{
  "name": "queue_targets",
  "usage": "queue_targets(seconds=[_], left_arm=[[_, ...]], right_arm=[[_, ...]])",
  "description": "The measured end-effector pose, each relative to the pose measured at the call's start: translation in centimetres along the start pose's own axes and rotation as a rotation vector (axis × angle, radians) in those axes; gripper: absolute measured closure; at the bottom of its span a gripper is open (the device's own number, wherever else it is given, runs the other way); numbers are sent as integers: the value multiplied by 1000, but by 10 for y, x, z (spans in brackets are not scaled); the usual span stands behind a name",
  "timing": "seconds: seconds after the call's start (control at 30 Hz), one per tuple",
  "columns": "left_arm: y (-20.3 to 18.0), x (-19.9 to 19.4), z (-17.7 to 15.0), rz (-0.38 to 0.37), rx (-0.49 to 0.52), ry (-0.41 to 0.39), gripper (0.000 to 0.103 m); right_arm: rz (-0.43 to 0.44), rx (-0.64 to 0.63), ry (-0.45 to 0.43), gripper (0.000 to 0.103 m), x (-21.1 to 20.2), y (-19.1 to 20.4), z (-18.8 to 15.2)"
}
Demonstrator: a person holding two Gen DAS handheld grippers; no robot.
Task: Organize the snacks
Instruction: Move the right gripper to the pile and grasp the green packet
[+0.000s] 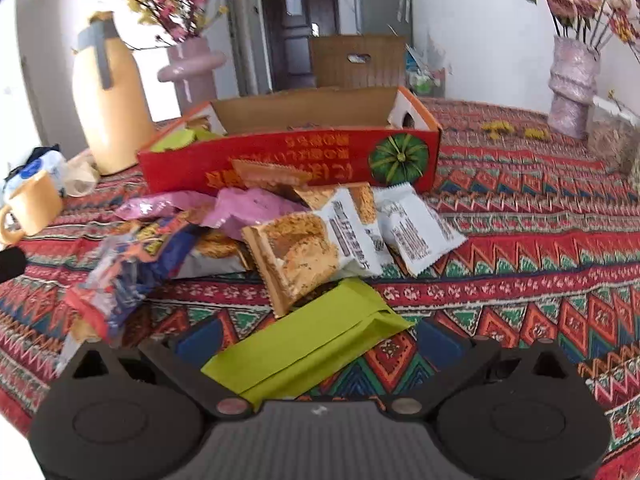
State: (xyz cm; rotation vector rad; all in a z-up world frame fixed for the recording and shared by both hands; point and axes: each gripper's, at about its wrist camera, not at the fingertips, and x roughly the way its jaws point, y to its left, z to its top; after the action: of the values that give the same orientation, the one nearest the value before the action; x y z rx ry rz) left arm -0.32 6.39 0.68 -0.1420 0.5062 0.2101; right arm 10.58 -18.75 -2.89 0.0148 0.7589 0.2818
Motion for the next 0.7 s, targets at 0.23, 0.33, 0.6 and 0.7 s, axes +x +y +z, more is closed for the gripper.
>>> queue_targets(seconds=[0.23, 0.33, 0.6, 0.7], left_arm=[[-1, 0, -2, 8, 2, 16, 0], [-3, -4, -1, 15, 4, 9, 0], [-13, -6, -2, 12, 20, 10, 0], [-18, -8, -3, 6, 28, 13, 0]], right_arm=[[-11, -30, 34, 0, 6, 3, -9], [-13, -49, 32, 0, 3, 1, -12], [-14, -92, 4, 12, -9, -18, -23], [-1, -96, -18, 32, -16, -23, -26]])
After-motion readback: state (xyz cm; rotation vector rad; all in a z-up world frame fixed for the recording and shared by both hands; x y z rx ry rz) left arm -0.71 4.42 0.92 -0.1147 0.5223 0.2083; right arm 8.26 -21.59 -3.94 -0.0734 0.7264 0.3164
